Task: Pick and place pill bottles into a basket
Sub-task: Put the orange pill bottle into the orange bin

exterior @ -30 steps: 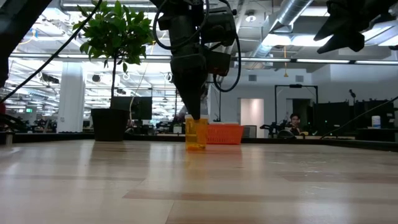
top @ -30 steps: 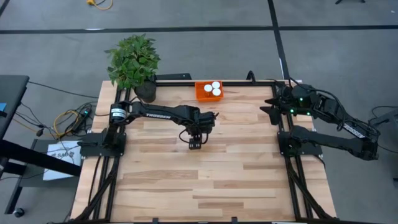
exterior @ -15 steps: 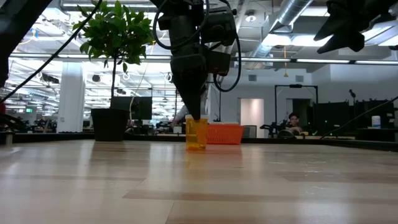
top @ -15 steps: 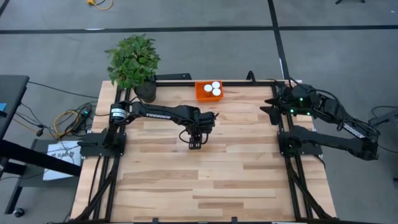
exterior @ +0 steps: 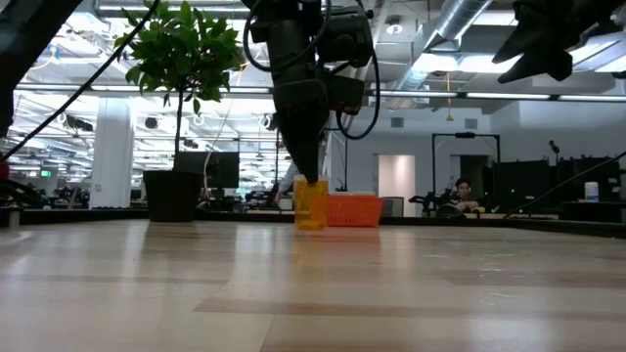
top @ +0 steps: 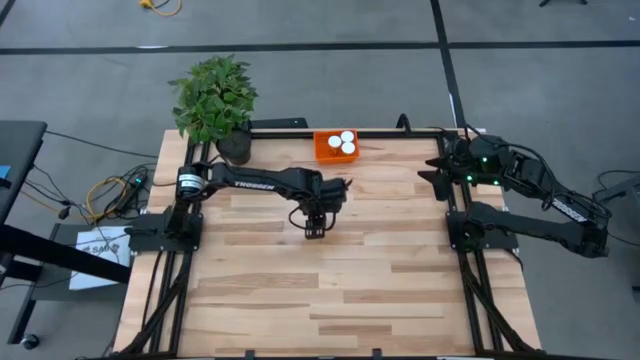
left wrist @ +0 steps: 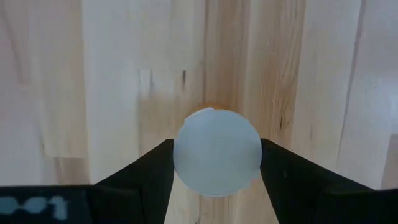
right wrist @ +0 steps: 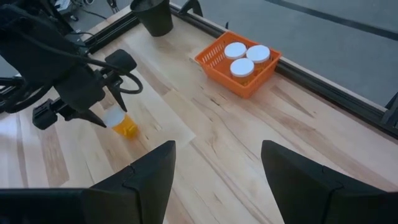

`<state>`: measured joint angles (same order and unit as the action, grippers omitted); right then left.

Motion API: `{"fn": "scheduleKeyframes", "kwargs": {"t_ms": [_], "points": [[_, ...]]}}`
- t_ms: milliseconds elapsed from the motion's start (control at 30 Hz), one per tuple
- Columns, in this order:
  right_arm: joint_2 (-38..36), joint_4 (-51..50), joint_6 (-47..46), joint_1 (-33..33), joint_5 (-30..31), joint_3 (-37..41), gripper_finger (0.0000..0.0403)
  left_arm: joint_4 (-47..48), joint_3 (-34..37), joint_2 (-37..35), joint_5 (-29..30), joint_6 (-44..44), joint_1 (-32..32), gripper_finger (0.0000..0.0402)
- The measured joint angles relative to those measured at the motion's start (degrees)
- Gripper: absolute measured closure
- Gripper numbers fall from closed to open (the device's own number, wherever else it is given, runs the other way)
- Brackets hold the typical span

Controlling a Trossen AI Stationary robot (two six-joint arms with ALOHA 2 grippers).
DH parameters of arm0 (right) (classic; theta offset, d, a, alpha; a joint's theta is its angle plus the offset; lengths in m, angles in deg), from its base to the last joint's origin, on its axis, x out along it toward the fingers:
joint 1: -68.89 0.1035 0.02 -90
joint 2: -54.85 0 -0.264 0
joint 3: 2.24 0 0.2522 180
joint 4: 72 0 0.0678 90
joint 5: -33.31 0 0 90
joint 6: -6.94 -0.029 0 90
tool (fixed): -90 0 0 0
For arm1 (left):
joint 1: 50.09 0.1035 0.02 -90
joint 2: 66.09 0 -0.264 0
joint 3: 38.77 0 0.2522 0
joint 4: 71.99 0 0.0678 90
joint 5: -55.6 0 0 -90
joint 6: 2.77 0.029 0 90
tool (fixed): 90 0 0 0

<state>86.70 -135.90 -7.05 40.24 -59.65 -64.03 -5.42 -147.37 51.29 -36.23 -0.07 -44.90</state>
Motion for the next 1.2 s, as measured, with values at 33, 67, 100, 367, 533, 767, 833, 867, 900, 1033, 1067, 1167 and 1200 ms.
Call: {"fn": "scheduleKeyframes", "kwargs": {"t_ms": [33, 67, 100, 367, 533, 767, 833, 867, 900, 1033, 1067, 1167, 1200], "points": [[0.00, 0.10, 0.00, -0.02, -0.01, 0.00, 0.0171, 0.27, -0.47, 0.00, 0.24, 0.04, 0.06, 0.0196], [0.00, 0.10, 0.03, 0.00, -0.01, 0.00, 0.0171, 0.88, -0.97, 0.00, 0.73, 0.13, 0.14, 0.0196], [0.00, 0.12, 0.13, 0.00, -0.01, 0.00, 0.0171, 1.60, -1.50, 0.00, 1.14, 0.32, 0.26, 0.0196], [-0.02, 0.13, 0.49, -0.02, -0.01, 0.00, 0.0171, 4.55, -5.95, -0.04, 3.91, 1.49, 1.26, 0.0199], [0.00, 0.09, 0.53, -0.02, -0.01, 0.00, 0.0171, 6.05, -8.35, -0.09, 5.79, 1.81, 2.04, 0.0197], [-0.02, 0.06, 0.51, 0.00, -0.11, 0.00, 0.0171, 7.29, -11.17, -0.11, 5.74, 3.75, 4.57, 0.0196], [-0.01, 0.06, 0.51, 0.00, -0.12, 0.00, 0.0171, 8.55, -11.92, -0.11, 4.35, 4.05, 5.74, 0.0196], [0.00, 0.06, 0.50, 0.00, -0.12, 0.00, 0.0171, 8.81, -12.27, -0.11, 3.73, 4.28, 6.32, 0.0196], [-0.01, 0.04, 0.49, 0.00, -0.12, 0.00, 0.0171, 8.94, -12.56, -0.11, 3.34, 4.48, 6.86, 0.0196], [0.00, 0.04, 0.49, 0.00, -0.12, 0.00, 0.0171, 9.91, -14.07, -0.13, 3.19, 5.99, 8.92, 0.0196], [0.00, 0.04, 0.49, 0.00, -0.12, 0.00, 0.0171, 9.76, -14.38, -0.13, 3.18, 6.37, 9.45, 0.0196], [0.00, 0.04, 0.47, 0.00, -0.12, 0.00, 0.0171, 9.65, -15.00, -0.15, 3.18, 7.50, 11.03, 0.0196], [0.00, 0.04, 0.47, 0.00, -0.11, 0.00, 0.0171, 9.42, -15.05, -0.15, 3.24, 7.66, 11.65, 0.0196]]}}
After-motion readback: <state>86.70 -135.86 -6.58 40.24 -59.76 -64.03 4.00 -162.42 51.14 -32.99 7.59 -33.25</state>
